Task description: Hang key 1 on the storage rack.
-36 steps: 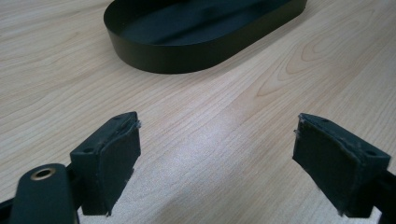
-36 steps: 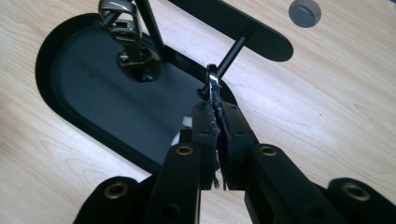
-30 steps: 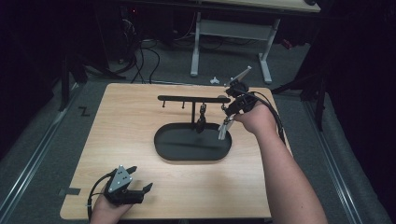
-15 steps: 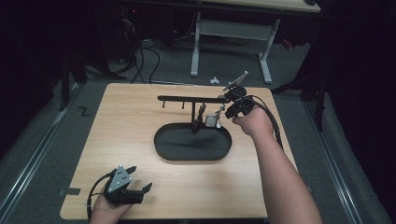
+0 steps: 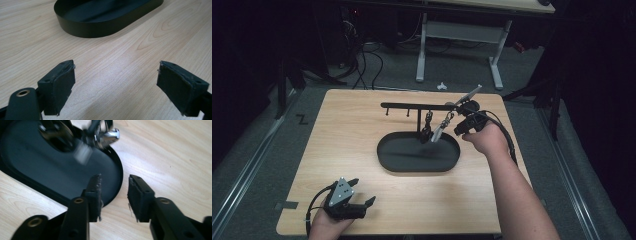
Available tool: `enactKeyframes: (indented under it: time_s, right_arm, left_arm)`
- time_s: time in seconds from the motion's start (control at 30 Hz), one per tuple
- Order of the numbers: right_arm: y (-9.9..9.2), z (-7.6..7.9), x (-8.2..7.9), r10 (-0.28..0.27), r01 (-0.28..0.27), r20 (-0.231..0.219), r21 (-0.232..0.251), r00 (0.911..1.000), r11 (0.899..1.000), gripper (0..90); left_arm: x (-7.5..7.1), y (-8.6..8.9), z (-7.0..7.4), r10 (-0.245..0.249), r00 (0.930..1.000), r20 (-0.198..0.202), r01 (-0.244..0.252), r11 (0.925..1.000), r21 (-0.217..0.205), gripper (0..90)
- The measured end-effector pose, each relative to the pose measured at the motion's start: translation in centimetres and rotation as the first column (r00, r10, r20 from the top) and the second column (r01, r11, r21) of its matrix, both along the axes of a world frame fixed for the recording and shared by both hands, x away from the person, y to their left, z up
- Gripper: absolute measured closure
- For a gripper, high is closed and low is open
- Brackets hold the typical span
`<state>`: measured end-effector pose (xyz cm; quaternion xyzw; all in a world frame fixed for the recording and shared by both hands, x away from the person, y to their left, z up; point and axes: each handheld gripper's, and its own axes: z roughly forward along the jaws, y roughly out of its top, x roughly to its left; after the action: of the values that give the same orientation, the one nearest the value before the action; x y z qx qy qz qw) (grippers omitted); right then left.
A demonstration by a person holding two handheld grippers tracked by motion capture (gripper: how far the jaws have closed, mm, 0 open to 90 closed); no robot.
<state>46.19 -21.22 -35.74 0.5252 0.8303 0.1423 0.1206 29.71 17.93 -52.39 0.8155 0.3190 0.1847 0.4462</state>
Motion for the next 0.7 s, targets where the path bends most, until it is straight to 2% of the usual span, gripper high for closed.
enactKeyframes:
  time_s: [0.23, 0.4, 0.57, 0.7]
  right_arm:
    - [-1.2, -1.6, -1.2, -0.029, 0.029, 0.005, 0.012, 0.9996, 1.0, 50.6]
    - [-2.0, -2.8, -2.3, -0.029, 0.029, 0.021, 0.035, 0.9993, 0.999, 46.2]
    - [-2.7, -3.8, -3.4, -0.02, 0.019, 0.043, 0.038, 0.9989, 0.999, 43.7]
    - [-3.2, -4.7, -4.4, -0.022, 0.02, 0.058, 0.035, 0.9981, 0.999, 41.5]
  left_arm:
    - [0.0, -0.2, -0.1, -0.009, 0.9999, -0.005, 0.009, 0.9999, 0.013, 15.3]
    - [0.0, -0.4, -0.2, -0.011, 0.9999, -0.006, 0.012, 0.9998, 0.016, 15.3]
    - [0.0, -0.6, -0.2, -0.016, 0.9999, 0.003, 0.016, 0.9996, 0.022, 15.3]
    - [0.0, -0.6, -0.2, -0.019, 0.9998, -0.004, 0.019, 0.9996, 0.023, 15.3]
